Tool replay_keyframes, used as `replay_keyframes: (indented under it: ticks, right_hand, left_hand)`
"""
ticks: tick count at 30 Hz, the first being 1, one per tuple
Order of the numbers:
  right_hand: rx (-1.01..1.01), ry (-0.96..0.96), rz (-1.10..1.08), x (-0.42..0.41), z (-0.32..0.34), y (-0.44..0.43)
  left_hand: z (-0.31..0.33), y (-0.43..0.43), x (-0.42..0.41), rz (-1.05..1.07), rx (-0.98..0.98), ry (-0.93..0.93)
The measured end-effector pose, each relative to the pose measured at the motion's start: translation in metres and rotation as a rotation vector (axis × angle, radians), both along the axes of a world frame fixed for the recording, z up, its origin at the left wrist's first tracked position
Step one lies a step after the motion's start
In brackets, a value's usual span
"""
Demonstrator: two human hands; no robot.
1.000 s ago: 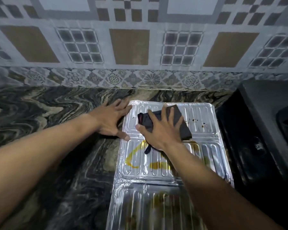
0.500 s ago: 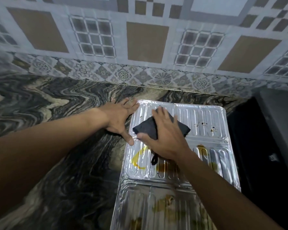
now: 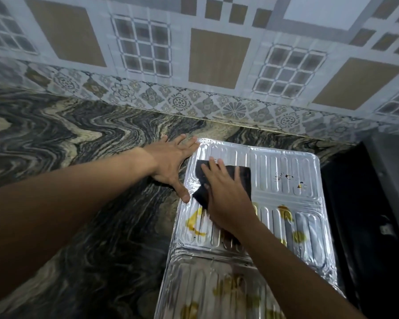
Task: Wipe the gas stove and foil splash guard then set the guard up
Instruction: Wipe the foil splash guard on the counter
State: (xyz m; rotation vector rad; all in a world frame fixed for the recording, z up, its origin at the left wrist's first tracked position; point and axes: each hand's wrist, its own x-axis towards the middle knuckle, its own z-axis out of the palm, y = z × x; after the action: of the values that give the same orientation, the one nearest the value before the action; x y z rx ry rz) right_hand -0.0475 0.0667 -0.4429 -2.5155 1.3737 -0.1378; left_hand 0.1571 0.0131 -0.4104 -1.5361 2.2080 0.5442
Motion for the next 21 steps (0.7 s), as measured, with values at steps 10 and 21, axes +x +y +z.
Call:
replay_keyframes:
  ticks: [10, 21]
  right_hand:
    - [-0.006, -0.008, -0.053, -0.007, -0.012, -0.044]
    - [0.052, 0.076, -0.329, -0.064, -0.007, -0.057]
  left_hand:
    - [0.005, 0.001, -0.005, 0.008, 0.012, -0.031]
    - [0.003, -0.001, -0.007, 0.005, 0.02, -0.064]
